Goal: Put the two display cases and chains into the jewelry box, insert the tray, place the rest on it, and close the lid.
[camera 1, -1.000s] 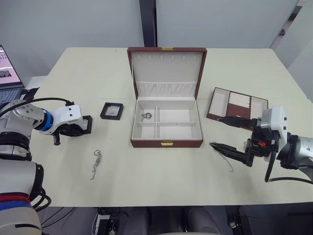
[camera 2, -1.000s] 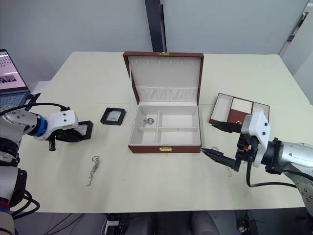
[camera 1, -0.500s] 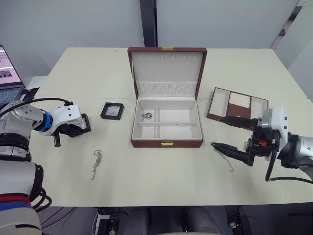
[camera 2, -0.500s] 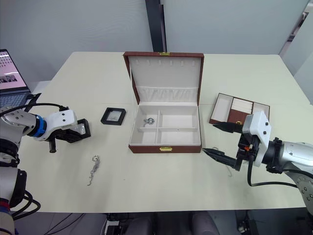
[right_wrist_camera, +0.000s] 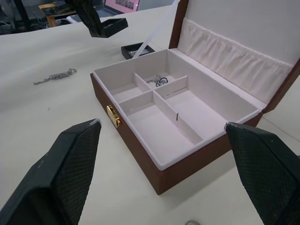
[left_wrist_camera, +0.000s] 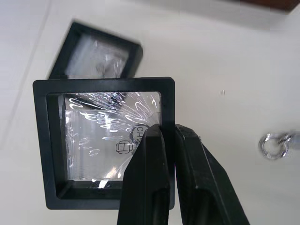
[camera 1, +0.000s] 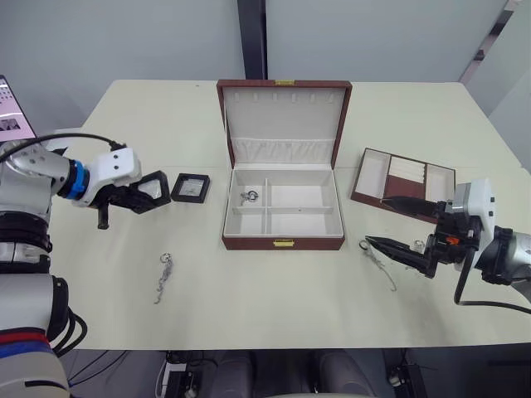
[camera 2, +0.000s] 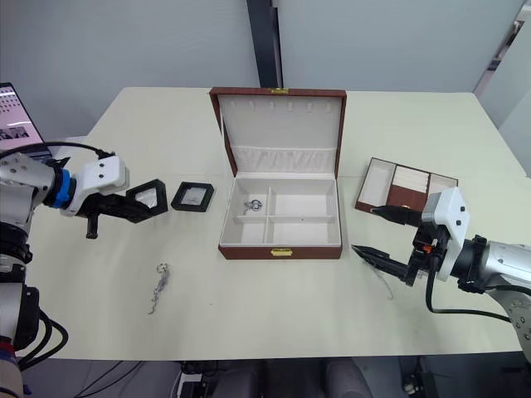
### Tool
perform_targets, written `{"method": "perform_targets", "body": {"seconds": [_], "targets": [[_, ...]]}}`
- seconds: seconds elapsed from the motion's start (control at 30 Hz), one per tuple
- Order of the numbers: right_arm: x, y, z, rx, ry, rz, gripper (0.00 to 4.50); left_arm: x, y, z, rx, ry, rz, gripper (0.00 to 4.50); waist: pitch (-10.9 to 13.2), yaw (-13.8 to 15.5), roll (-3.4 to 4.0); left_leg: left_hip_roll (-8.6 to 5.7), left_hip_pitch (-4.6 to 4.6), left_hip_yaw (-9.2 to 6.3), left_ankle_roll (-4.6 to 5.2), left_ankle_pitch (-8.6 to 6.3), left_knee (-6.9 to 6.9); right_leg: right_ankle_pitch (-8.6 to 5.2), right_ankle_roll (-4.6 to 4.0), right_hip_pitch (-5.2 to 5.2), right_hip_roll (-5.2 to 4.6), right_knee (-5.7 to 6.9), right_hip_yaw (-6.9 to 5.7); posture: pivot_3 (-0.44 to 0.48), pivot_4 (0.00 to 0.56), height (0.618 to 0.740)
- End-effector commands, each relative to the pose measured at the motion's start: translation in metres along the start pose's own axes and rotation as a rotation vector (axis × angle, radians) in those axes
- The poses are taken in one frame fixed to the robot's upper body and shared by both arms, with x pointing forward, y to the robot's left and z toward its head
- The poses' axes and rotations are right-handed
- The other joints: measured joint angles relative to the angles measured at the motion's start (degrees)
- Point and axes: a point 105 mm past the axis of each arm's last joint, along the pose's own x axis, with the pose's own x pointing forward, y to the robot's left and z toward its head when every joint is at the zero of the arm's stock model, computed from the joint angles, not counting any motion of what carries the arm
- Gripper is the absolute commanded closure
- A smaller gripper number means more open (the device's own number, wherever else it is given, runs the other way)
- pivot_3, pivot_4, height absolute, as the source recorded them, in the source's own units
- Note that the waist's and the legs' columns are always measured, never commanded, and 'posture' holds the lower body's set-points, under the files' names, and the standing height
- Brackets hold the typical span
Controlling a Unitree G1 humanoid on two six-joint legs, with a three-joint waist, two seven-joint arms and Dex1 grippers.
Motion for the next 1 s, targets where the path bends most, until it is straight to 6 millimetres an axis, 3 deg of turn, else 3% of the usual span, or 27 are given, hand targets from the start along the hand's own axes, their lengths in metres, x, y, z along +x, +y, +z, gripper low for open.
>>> {"method": "perform_targets", "body": {"seconds": [0.03,0.23,0.37,0.63,0.83,1.0], "targets": [[-0.010,-0.008,0.007,-0.042,-0.020,-0.077,0.00,-0.009,-0.001,0.059,0.085,-0.138,-0.024,4.48,0.00,0.00,0.00,0.00,-0.01,-0.01,0.00,0.00,0.00,0.00,0.00,0.01,-0.01,-0.01,0.01,0.000,0.150,0.740],[-0.017,-0.008,0.010,-0.054,-0.028,-0.133,0.00,0.005,-0.010,0.099,0.115,-0.180,-0.098,4.48,0.00,0.04,0.00,-0.02,0.02,0.01,0.00,0.01,0.01,0.00,0.00,0.03,0.02,0.01,0.04,0.000,0.150,0.740],[-0.023,-0.008,0.011,-0.061,-0.029,-0.184,0.00,0.027,-0.015,0.130,0.155,-0.219,-0.148,4.48,0.00,0.07,0.00,-0.05,0.00,0.03,0.01,0.01,0.04,0.00,0.00,0.05,0.03,-0.01,0.06,0.000,0.150,0.740],[-0.032,-0.003,0.005,-0.045,-0.019,-0.249,0.00,0.061,-0.021,0.173,0.203,-0.292,-0.214,4.48,0.00,0.10,-0.01,-0.04,0.01,0.03,0.02,0.01,0.04,0.00,0.00,0.06,0.09,0.00,0.11,0.000,0.150,0.740],[-0.035,-0.001,0.001,-0.037,-0.011,-0.278,0.00,0.086,-0.026,0.190,0.222,-0.307,-0.227,4.48,0.00,0.05,0.00,-0.06,0.01,0.05,0.02,0.01,0.03,0.00,0.00,0.06,0.12,-0.02,0.15,0.000,0.150,0.740],[-0.035,0.001,-0.001,-0.031,-0.007,-0.289,0.00,0.106,-0.025,0.193,0.217,-0.311,-0.220,4.48,0.00,0.03,0.00,-0.08,0.01,0.09,0.02,0.01,0.04,0.00,0.00,0.05,0.12,-0.02,0.18,0.000,0.150,0.740]]}}
